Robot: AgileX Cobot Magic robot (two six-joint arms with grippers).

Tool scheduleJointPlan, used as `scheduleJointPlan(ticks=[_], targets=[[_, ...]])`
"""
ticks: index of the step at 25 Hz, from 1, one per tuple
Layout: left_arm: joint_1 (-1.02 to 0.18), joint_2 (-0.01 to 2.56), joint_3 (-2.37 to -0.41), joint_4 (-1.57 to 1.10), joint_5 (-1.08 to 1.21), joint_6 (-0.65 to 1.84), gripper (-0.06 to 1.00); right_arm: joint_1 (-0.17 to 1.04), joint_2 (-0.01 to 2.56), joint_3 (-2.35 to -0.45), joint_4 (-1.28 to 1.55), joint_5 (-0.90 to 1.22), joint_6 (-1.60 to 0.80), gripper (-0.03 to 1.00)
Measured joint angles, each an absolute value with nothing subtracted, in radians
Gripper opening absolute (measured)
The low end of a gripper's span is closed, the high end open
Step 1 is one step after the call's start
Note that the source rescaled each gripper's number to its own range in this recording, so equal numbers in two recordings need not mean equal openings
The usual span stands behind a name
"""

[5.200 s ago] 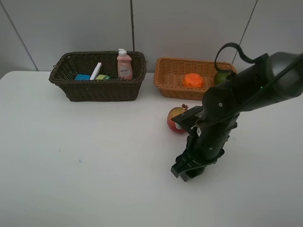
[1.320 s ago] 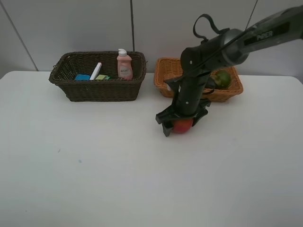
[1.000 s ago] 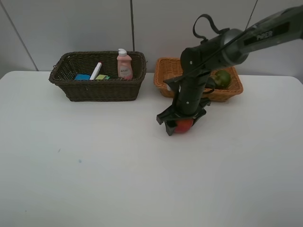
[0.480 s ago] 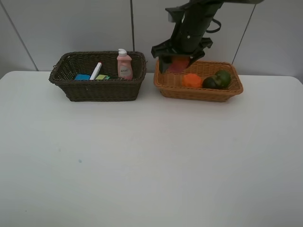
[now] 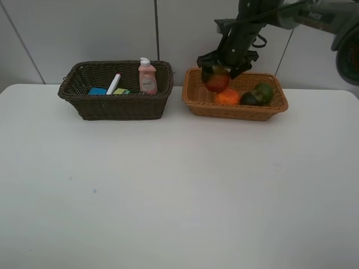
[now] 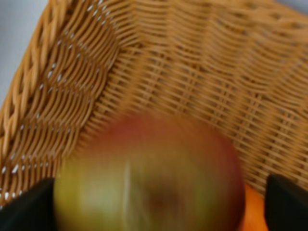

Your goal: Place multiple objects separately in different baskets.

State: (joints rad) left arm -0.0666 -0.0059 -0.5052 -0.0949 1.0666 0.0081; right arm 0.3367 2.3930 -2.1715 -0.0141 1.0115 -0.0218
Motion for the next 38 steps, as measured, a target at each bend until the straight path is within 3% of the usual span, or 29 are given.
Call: scheduleJointPlan(ticks=[2, 5, 13, 23, 30, 38], targets=[[-0.067, -0.006, -0.505, -0.095, 1.067, 0.008, 0.92, 0.337, 2.393, -2.172, -0.012, 1.012, -0.022, 0.95], [-0.067, -0.006, -0.505, -0.095, 1.067, 0.008, 0.92, 0.337, 2.393, -2.173, 0.0, 1.038, -0.022, 0.99], [-0.067, -0.006, -0.505, -0.095, 1.067, 0.008, 0.92, 0.293, 2.317, -2.173, 0.009, 1.165, -0.007, 1.0], [-0.067, -0.006, -0.505, -0.095, 1.067, 0.008, 0.92, -0.024, 2.09, -2.132, 0.01, 1.214, 0.028, 1.0], [-0.067, -0.006, -0.505, -0.095, 1.067, 0.008, 0.92, -0.073, 1.817, -1.774, 0.0, 1.215, 0.031, 1.0], [-0.067, -0.006, -0.505, -0.095, 1.067, 0.008, 0.92, -0.065, 1.201, -1.158, -0.058, 1.182, 0.076, 1.0]])
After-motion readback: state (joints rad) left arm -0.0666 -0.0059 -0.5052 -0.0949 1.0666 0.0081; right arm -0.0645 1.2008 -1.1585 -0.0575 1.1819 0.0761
